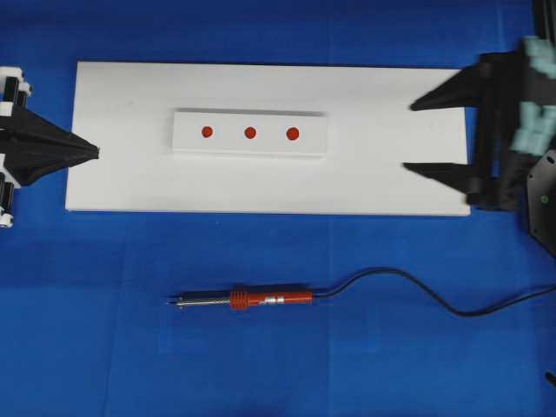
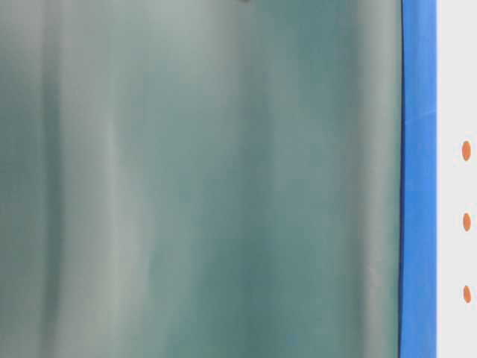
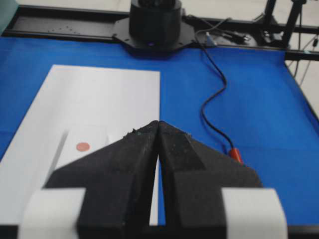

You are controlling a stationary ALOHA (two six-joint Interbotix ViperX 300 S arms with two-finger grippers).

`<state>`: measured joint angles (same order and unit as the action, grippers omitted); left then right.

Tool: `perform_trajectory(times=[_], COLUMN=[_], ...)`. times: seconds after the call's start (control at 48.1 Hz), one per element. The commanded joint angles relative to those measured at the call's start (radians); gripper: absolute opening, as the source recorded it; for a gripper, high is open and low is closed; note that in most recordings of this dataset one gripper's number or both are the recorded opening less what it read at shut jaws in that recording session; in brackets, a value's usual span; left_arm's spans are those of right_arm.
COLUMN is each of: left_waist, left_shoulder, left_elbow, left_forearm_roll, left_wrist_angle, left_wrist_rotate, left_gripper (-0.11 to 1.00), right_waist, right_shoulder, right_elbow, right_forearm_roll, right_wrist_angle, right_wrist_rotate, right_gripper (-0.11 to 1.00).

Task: Touch the tip of the soldering iron to the mark.

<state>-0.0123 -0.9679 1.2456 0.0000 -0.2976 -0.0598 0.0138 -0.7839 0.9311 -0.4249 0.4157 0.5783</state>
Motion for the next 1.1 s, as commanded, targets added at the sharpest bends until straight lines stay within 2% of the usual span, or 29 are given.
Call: perform_trajectory(times=[0.0, 0.229, 0.458, 1.082], left_waist=[0.0, 0.0, -0.002, 0.0], left_shoulder=[0.009, 0.009, 0.011, 0.011], left_elbow=[-0.009, -0.009, -0.008, -0.008], left_forearm_roll=[0.002, 0.002, 0.002, 0.002], left_wrist_angle=[-0.008, -0.009, -0.011, -0.011], left_wrist_rotate=[0.0, 0.0, 0.0, 0.0], left_gripper=[0.0, 0.0, 0.0, 0.0], right_waist=[0.0, 0.0, 0.0, 0.0], right_shoulder=[-0.075, -0.235, -0.291, -0.291], right_elbow=[0.037, 0.169, 0.244, 0.268], right_forearm_roll=[0.002, 0.029, 0.04, 0.041], right_wrist_angle=[-0.015, -0.057, -0.095, -0.155], right_wrist_rotate=[0.003, 0.005, 0.005, 0.005], right_gripper=[0.85, 0.85, 0.84, 0.82])
